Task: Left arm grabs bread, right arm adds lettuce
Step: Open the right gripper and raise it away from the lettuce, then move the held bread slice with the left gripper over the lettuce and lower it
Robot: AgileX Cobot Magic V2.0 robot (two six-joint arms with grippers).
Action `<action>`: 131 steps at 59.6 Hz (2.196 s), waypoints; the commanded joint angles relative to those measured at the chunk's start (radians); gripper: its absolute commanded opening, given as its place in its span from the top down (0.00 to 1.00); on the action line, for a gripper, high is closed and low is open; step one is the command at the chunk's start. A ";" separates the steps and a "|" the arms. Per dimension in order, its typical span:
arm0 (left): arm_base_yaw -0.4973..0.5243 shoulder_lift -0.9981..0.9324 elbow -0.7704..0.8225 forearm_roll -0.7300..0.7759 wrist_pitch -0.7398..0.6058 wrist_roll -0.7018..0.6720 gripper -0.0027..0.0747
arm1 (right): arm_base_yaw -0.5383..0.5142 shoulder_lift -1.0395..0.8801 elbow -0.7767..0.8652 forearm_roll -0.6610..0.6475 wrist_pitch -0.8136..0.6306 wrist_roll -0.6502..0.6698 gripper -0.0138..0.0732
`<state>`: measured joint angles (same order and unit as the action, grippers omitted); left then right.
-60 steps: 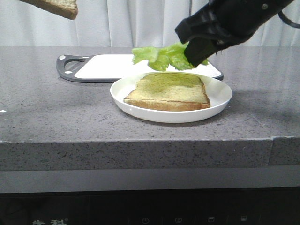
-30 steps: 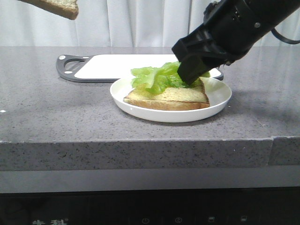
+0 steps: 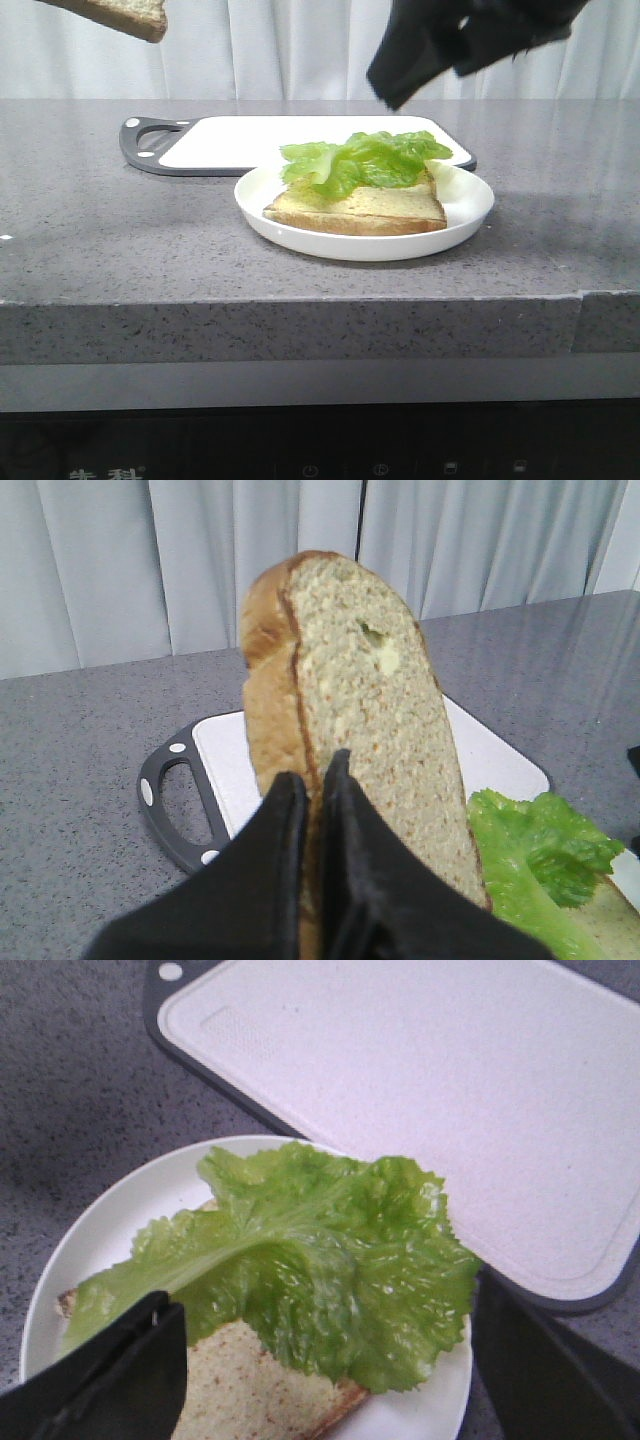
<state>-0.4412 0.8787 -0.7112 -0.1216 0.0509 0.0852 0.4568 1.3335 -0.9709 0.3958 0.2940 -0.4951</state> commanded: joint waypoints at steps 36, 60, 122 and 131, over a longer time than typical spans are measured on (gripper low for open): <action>0.002 0.167 -0.196 -0.327 0.275 -0.009 0.99 | -0.004 -0.562 0.158 -0.002 0.054 -0.006 0.91; 0.002 0.547 -0.515 -1.129 0.710 0.520 0.99 | -0.004 -0.912 0.371 0.003 0.001 -0.004 0.91; 0.103 0.912 -0.692 -1.188 0.950 0.523 0.99 | -0.004 -0.947 0.388 0.002 0.040 -0.004 0.91; 0.103 0.914 -0.692 -1.168 0.950 0.512 0.99 | -0.004 -0.947 0.388 0.002 0.040 -0.004 0.91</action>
<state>-0.3341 1.8435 -1.3685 -1.2321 0.9698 0.6064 0.4568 0.3816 -0.5570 0.3879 0.4158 -0.4931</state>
